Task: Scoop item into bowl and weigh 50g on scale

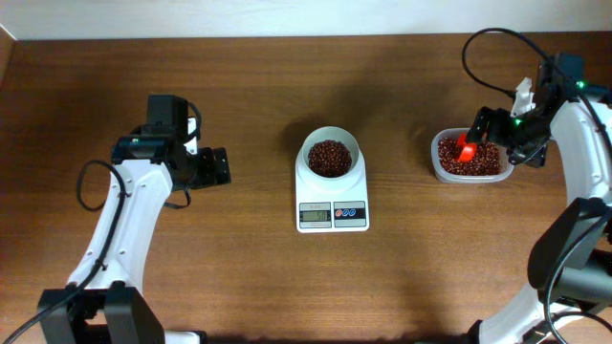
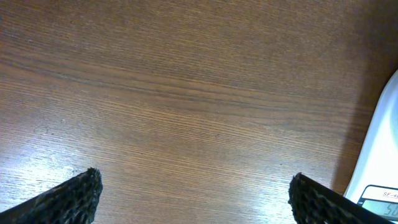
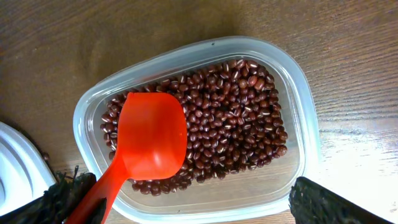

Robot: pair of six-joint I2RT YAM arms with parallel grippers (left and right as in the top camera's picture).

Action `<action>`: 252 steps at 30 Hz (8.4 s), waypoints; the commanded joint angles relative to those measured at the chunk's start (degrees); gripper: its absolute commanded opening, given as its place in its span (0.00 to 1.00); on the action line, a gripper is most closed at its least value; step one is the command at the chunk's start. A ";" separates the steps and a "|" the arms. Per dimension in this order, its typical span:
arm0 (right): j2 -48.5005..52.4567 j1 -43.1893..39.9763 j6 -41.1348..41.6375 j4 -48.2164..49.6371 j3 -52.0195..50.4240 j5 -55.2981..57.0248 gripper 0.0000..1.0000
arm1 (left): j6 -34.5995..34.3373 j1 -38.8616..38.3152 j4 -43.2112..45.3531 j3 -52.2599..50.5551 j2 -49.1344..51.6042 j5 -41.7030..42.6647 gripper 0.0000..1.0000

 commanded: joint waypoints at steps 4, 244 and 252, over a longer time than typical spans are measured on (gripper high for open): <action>0.04 0.35 -0.24 0.20 -0.37 -0.31 0.12 | 0.55 0.13 -0.07 0.83 -0.02 -0.20 0.99; 9.22 -20.68 -7.23 38.36 -13.16 -38.12 0.09 | -6.54 -47.87 13.03 -17.38 2.49 -9.92 0.99; 4.11 -21.44 -7.26 34.42 -13.09 -39.58 0.04 | -6.54 -47.87 13.42 -17.38 2.49 -9.90 0.99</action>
